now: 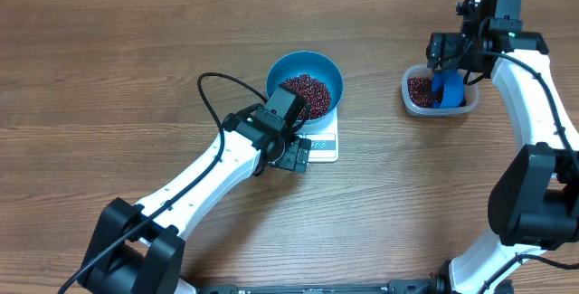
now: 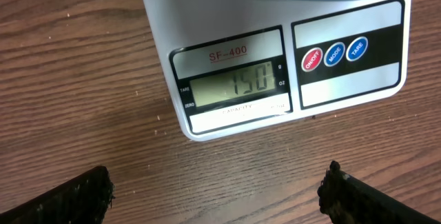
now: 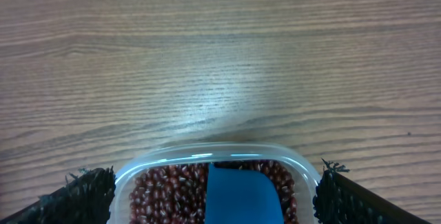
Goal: Scoop item into bowl and weigh 150g on scale
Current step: 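Lower the scoop into the bean tub with the right gripper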
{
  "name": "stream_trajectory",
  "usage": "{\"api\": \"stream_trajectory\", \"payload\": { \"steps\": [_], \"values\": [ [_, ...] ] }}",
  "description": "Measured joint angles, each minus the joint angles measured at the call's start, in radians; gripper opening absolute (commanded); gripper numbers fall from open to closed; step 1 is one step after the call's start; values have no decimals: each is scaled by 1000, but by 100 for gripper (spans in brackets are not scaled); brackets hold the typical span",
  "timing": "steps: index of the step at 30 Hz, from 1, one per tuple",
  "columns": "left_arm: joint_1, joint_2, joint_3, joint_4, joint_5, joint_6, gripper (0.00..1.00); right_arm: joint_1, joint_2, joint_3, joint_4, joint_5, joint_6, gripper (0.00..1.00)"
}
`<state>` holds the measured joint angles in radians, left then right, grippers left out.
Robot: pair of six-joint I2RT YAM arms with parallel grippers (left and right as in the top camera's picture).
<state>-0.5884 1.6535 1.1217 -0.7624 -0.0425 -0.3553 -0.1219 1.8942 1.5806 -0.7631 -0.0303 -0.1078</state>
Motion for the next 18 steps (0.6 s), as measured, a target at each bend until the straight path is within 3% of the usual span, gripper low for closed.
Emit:
{"api": "stream_trajectory", "payload": {
  "steps": [12,18],
  "values": [
    [0,0,0,0,0,0,100,0,-1,167,-296,-25,4,83],
    [0,0,0,0,0,0,100,-1,-1,146,-332,-24,0,54]
  ]
}}
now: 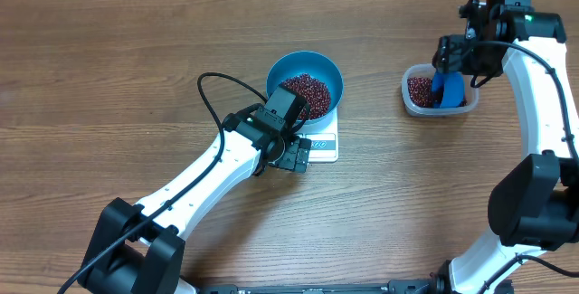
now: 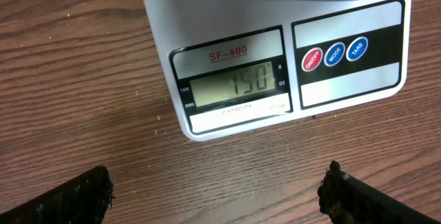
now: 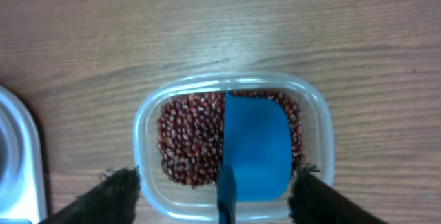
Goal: Scoop item into bowl and weigh 150g on scale
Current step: 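Lower the scoop into the bean tub with the right gripper, then lay the scoop down in the tub and open the right gripper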
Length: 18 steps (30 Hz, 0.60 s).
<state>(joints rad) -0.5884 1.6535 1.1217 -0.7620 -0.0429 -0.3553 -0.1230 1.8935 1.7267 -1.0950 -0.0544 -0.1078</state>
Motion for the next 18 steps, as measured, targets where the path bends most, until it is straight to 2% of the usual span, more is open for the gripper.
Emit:
{"api": "stream_trajectory", "payload": {
  "steps": [2,3,7,13,18],
  "values": [
    [0,0,0,0,0,0,99,-3,0,-11,10,8,6,41],
    [0,0,0,0,0,0,100,-6,0,-16,15,10,4,38],
    [0,0,0,0,0,0,100,-29,0,-20,40,13,8,31],
    [0,0,0,0,0,0,100,-85,0,-20,41,18,7,31],
    [0,0,0,0,0,0,100,-146,0,-20,46,18,4,39]
  ]
}}
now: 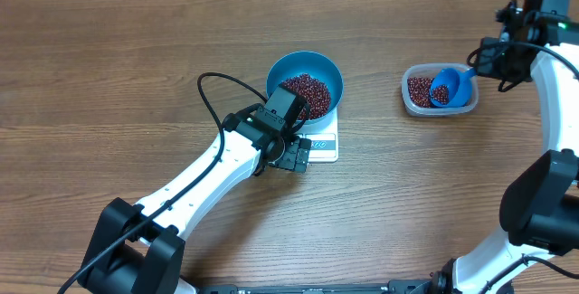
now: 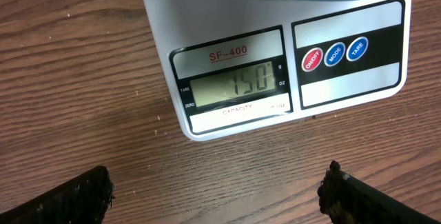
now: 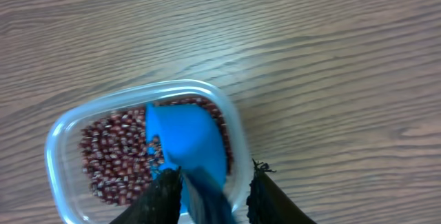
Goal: Scoop item into bowl and weigh 150g on scale
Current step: 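Lay the scoop down in the tub and open the right gripper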
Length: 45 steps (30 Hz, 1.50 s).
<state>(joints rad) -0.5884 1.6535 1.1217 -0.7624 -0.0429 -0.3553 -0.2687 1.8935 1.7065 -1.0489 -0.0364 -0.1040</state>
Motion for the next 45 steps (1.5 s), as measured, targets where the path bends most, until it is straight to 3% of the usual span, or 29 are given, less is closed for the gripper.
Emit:
{"api": "stream_trajectory", "payload": {
  "steps": [6,21,41,45],
  "values": [
    [0,0,0,0,0,0,100,-46,2,0,2,0,-3,52],
    [0,0,0,0,0,0,100,-72,92,-5,12,12,-2,72],
    [0,0,0,0,0,0,100,-116,103,-5,2,52,26,83],
    [0,0,0,0,0,0,100,-116,119,-5,1,52,27,89]
  ]
}}
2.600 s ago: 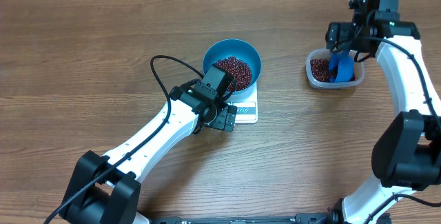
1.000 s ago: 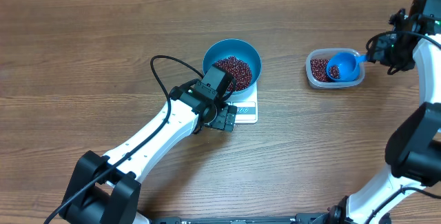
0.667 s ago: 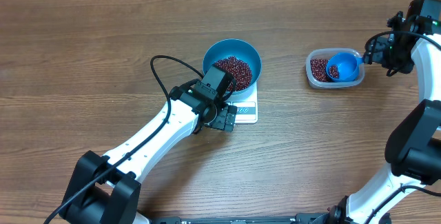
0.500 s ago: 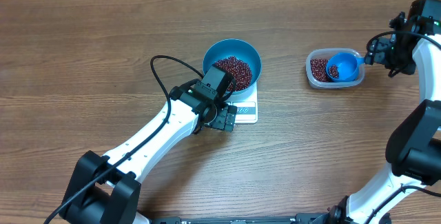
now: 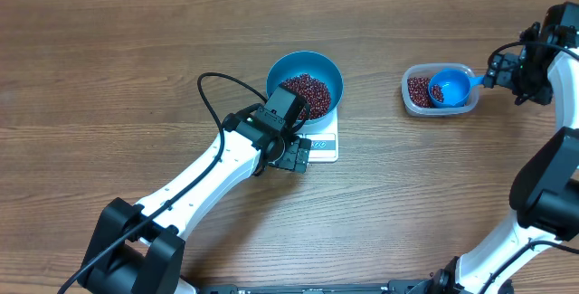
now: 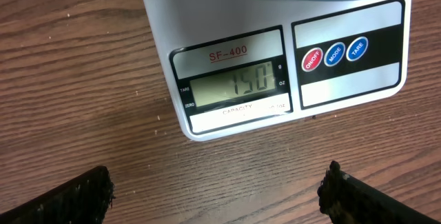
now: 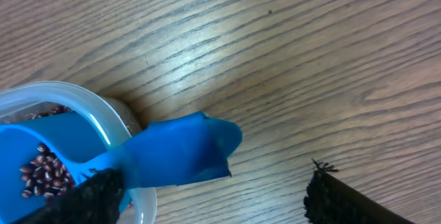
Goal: Scoop item into bowl and weigh 150g on scale
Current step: 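Lay the scoop down in the tub and open the right gripper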
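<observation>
A blue bowl [image 5: 305, 81] of red beans stands on the white scale [image 5: 323, 144]; the scale's display [image 6: 238, 84] reads 150 in the left wrist view. My left gripper [image 5: 296, 156] hovers open just in front of the scale. At the right, a clear tub [image 5: 437, 90] of beans holds the blue scoop [image 5: 448, 89], whose handle [image 7: 180, 149] sticks out over the rim. My right gripper [image 7: 213, 198] is open beside the handle, its fingers [image 7: 341, 198] apart from it.
Bare wooden table surrounds the scale and tub. A black cable [image 5: 217, 86] loops from the left arm near the bowl. The tub sits close to the table's right side.
My right gripper has opened and drawn back to the right, leaving the scoop lying in the tub with a few beans in it. The left arm and scale reading are unchanged.
The right gripper stood over the tub with the scoop upright among the beans, then held it by the handle, tilted, at the tub's right rim. Now the scoop rests free in the tub. The scale showed 150 throughout and the left gripper stayed open.
</observation>
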{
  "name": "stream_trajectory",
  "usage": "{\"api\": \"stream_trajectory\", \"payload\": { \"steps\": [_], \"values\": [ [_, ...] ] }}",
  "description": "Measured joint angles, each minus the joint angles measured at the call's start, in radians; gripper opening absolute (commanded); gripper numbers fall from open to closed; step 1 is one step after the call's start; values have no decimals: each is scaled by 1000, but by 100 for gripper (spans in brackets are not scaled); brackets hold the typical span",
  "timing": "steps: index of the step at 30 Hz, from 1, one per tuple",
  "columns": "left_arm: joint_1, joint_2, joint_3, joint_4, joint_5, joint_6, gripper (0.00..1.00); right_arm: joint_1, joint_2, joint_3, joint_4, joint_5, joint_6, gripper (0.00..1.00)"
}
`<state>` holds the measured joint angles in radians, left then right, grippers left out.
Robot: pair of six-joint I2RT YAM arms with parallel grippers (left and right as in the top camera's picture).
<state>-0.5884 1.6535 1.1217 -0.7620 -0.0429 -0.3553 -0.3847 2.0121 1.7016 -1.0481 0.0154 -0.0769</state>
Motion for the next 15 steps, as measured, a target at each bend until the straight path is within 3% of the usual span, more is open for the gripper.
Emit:
{"api": "stream_trajectory", "payload": {
  "steps": [15],
  "values": [
    [0,0,0,0,0,0,100,0,-7,74,-101,-14,17,93]
  ]
}}
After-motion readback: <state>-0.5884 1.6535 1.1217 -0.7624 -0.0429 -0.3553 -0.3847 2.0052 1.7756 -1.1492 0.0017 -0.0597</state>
